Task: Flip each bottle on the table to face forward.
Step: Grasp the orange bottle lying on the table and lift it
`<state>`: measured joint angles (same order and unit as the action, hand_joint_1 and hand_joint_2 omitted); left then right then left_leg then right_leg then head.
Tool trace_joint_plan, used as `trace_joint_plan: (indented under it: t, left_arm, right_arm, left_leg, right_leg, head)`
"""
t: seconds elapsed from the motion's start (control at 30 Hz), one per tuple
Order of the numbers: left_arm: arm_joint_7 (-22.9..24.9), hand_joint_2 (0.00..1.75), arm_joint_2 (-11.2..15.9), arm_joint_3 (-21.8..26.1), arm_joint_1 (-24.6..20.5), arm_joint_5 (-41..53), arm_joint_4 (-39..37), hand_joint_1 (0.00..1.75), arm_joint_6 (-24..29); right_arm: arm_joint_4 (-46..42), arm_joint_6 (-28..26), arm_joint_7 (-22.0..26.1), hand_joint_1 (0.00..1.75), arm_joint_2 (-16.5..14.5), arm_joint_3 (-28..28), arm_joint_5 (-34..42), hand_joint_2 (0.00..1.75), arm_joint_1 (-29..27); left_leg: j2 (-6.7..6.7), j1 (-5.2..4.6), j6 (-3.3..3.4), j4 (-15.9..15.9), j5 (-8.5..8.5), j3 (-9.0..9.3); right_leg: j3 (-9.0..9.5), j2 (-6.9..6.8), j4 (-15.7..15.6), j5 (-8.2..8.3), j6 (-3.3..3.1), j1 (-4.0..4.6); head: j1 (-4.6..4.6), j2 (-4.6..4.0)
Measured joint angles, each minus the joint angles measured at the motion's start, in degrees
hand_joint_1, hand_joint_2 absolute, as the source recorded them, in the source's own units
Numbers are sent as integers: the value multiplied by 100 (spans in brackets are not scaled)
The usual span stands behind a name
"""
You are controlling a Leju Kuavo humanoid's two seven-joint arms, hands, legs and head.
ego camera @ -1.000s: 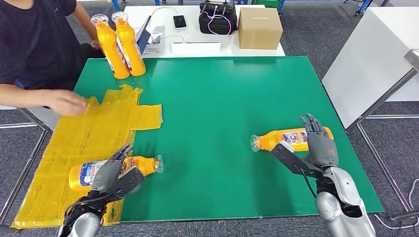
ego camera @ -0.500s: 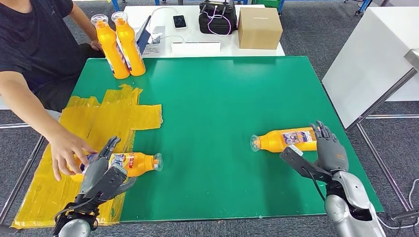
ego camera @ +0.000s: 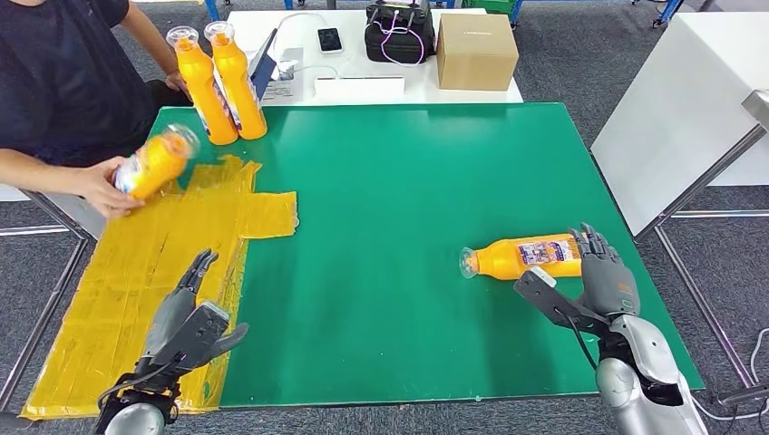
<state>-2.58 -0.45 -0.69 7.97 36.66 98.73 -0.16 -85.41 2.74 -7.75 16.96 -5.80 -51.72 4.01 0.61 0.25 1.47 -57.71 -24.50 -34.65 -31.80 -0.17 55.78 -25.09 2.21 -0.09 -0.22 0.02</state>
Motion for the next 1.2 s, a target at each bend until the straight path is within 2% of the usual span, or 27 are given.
trace_joint_plan:
  t: [0.23,0.37,0.47,0.7,1.03,1.2]
  left_arm:
    - [-798,175,-359,287,160,-1755,638,0,122]
    - [-1041,175,-503,302,249,-1935,1001,0,236]
    - [-1250,175,-567,249,283,-1990,1238,0,421]
    - [-1284,175,-589,203,282,-2146,1448,0,623]
    - [-1354,175,-591,203,281,-2255,1462,0,668]
    - [-1377,175,-591,205,277,-2323,1462,0,682]
  right_arm:
    - [333,157,-3,0,26,-19,-286,175,71]
    - [634,178,49,0,50,-98,-562,175,252]
    - [1010,318,66,0,118,-265,-733,175,588]
    - [1838,371,110,0,232,-614,-773,175,1358]
    - [2505,382,172,0,234,-1066,-841,175,1935]
    - [2896,553,315,0,247,-1349,-915,175,2204]
  left_leg:
    - [2,-2,0,0,0,-4]
    - [0,-2,0,0,0,-3]
    - [-3,-2,3,0,2,0]
    - [0,-2,6,0,5,3]
    - [0,-2,6,0,5,1]
    - [1,-2,6,-1,5,2]
  right_leg:
    - [1,-1,0,0,0,-2]
    - [2,0,0,1,1,-1]
    - [3,1,0,2,2,-1]
    - [7,0,1,4,3,-1]
    - [5,0,0,3,3,-1]
    - [6,0,1,4,3,-1]
  head:
    - [0,0]
    - [0,0]
    - [-1,0]
    - [-1,0]
    - [0,0]
    - [0,0]
